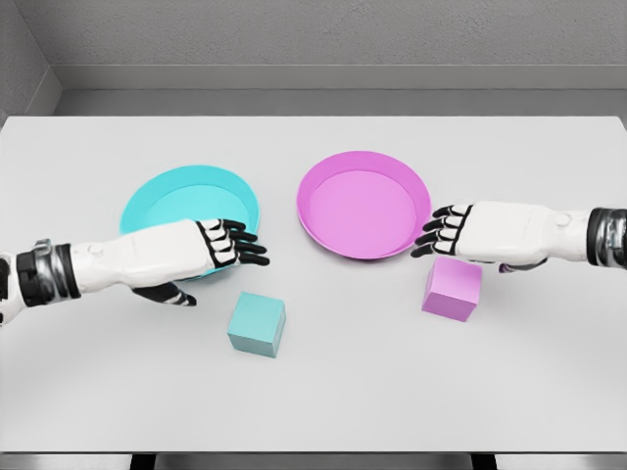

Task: Place the blocks in the corresponding plates according to their colors

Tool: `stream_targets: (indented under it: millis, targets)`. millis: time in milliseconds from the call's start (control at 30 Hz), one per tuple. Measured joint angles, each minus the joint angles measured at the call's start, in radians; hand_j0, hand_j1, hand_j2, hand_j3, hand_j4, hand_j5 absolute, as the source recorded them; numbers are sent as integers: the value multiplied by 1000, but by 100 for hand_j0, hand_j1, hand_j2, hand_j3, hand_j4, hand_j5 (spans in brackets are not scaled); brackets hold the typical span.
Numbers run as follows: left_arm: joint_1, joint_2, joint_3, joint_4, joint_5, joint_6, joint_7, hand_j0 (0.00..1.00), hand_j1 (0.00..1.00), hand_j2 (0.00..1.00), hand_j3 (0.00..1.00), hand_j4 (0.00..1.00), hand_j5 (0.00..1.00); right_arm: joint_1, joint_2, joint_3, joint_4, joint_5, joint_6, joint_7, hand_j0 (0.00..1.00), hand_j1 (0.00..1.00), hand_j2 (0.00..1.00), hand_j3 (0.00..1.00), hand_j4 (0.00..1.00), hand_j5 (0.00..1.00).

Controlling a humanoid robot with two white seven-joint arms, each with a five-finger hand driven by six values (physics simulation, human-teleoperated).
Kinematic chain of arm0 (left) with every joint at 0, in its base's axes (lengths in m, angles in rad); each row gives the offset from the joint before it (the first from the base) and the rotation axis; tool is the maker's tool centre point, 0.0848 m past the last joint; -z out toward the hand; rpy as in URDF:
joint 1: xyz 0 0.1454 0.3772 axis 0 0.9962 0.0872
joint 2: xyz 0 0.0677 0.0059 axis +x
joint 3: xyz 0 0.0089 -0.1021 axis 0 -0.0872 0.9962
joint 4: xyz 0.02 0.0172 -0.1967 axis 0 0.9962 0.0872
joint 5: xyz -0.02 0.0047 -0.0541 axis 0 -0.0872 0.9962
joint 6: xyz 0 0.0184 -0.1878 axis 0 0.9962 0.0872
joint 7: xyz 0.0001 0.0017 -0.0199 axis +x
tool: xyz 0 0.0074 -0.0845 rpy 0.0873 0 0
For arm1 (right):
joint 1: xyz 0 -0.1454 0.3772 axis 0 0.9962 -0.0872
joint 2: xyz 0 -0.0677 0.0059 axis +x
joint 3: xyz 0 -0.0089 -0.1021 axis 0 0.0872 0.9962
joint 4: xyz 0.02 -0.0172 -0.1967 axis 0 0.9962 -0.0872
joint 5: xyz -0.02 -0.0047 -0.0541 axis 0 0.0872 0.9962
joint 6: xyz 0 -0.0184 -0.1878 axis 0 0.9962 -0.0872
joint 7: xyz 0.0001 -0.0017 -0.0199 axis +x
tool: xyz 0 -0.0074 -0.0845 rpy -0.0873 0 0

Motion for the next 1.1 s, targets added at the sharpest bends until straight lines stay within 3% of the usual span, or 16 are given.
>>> stream_targets:
  millis: [133, 333, 667, 733, 800, 1100]
  targets:
    - [-5, -28, -41, -1, -59, 0, 0, 100, 100, 100, 100, 100, 100, 3, 6, 34, 1, 11, 0, 0, 100, 100, 100, 100, 100, 100]
    - [-60, -36, -101, -1, -150, 0, 0, 100, 100, 100, 100, 100, 100, 3, 9, 61, 10, 18, -1, 1, 100, 100, 100, 100, 100, 100]
    - [-72, -58, -158, -8, -197, 0, 1, 100, 100, 100, 100, 100, 100, 2, 20, 115, 32, 19, 0, 1, 100, 100, 100, 100, 100, 100]
    - [-75, -65, -164, -9, -198, 0, 2, 100, 100, 100, 100, 100, 100, 2, 20, 117, 35, 23, 0, 0, 68, 68, 68, 68, 68, 68]
    - [-77, -70, -171, -9, -199, 0, 2, 100, 100, 100, 100, 100, 100, 0, 21, 117, 37, 31, 3, -4, 58, 58, 58, 58, 58, 58]
    - [-94, -74, -189, -10, -242, 0, 0, 100, 100, 100, 100, 100, 100, -5, 21, 114, 32, 44, 4, -3, 56, 56, 56, 56, 56, 56]
